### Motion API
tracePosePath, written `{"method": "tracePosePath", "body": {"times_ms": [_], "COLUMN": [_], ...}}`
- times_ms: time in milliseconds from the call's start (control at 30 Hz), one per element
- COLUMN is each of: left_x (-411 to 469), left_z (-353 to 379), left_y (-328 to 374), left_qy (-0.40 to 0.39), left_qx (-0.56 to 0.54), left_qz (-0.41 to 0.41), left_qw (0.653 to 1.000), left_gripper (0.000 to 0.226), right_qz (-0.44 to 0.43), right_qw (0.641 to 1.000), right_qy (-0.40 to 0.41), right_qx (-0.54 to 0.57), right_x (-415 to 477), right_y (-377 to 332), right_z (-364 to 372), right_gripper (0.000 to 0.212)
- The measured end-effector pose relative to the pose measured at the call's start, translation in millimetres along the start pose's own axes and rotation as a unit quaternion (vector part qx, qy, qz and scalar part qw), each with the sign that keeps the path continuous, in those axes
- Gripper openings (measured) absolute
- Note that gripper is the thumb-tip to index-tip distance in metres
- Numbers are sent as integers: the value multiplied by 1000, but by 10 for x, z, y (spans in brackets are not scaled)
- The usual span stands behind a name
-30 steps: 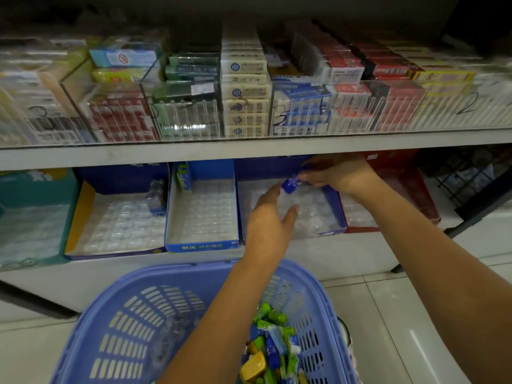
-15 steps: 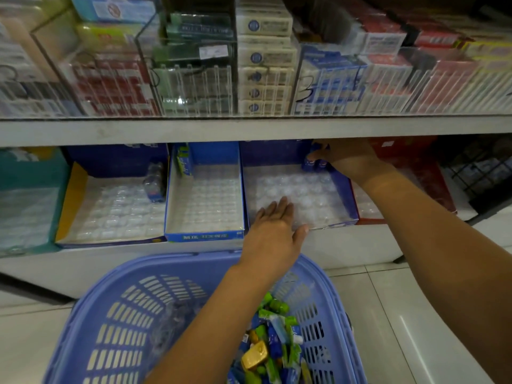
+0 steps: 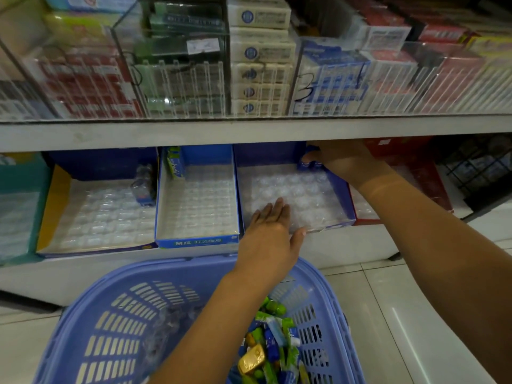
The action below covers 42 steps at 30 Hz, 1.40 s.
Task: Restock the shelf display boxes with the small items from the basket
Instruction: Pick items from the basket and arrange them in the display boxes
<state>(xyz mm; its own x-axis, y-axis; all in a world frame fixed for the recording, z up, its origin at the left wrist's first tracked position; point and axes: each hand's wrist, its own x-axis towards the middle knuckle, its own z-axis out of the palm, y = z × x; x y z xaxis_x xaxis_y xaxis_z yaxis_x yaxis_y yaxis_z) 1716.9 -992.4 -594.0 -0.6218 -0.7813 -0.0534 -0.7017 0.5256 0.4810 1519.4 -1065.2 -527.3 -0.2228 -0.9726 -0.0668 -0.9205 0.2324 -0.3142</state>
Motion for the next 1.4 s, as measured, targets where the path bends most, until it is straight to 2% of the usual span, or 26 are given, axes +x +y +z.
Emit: {"method": "tracePosePath", "body": {"times_ms": [133,400,467,533,600,633,667,733,767,833,900,967,1067,1133,1200,1300,1400], "left_x": [10,15,-64,-269,-524,-642,-725,-794,-837,-997,-1252,-1510,-1687,-1672,-1652,-1619,-1565], "left_z": [-2,-137,-173,-159,-86,-28,44,244,359,609,842,1066,1190,1175,1155,1217,1277], "left_y": [-4,65,101,107,51,-20,-113,-354,-489,-727,-904,-1061,-1181,-1222,-1251,-1295,-1373], "left_qy": [-13,-71,-28,90,186,190,154,0,-77,-200,-316,-391,-433,-436,-427,-406,-372], "left_qx": [-6,-5,-7,-63,-131,-142,-138,-84,-57,-44,-40,-32,-31,-39,-50,-70,-93], "left_qz": [0,-24,-16,12,41,37,16,-74,-106,-129,-143,-159,-168,-147,-134,-156,-185], "left_qw": [1000,997,999,994,973,971,978,994,990,970,937,906,885,887,893,898,905], "left_gripper": [61,60,57,49,32,25,23,26,29,31,17,33,57,50,47,35,21], "right_qz": [-10,44,29,-3,-40,-52,-61,-84,-98,-100,-84,-84,-103,-132,-163,-214,-241], "right_qw": [999,999,997,991,992,993,991,977,964,935,915,899,871,857,860,861,848], "right_qy": [6,2,52,95,42,-11,-70,-181,-233,-329,-383,-404,-437,-436,-409,-360,-363], "right_qx": [40,-17,-46,-89,-109,-106,-94,-75,-79,-83,-100,-145,-200,-242,-259,-289,-301], "right_x": [22,-84,-237,-389,-575,-706,-875,-1212,-1360,-1596,-1765,-1881,-2005,-2049,-2059,-2012,-1922], "right_y": [7,-199,-267,-400,-589,-698,-808,-975,-1024,-1066,-1012,-859,-594,-446,-343,-280,-261], "right_z": [92,87,55,-4,-52,-53,-23,184,356,789,1236,1628,2036,2211,2341,2450,2470], "right_gripper": [32,35,35,34,29,29,30,29,28,25,23,29,27,29,37,24,21]}}
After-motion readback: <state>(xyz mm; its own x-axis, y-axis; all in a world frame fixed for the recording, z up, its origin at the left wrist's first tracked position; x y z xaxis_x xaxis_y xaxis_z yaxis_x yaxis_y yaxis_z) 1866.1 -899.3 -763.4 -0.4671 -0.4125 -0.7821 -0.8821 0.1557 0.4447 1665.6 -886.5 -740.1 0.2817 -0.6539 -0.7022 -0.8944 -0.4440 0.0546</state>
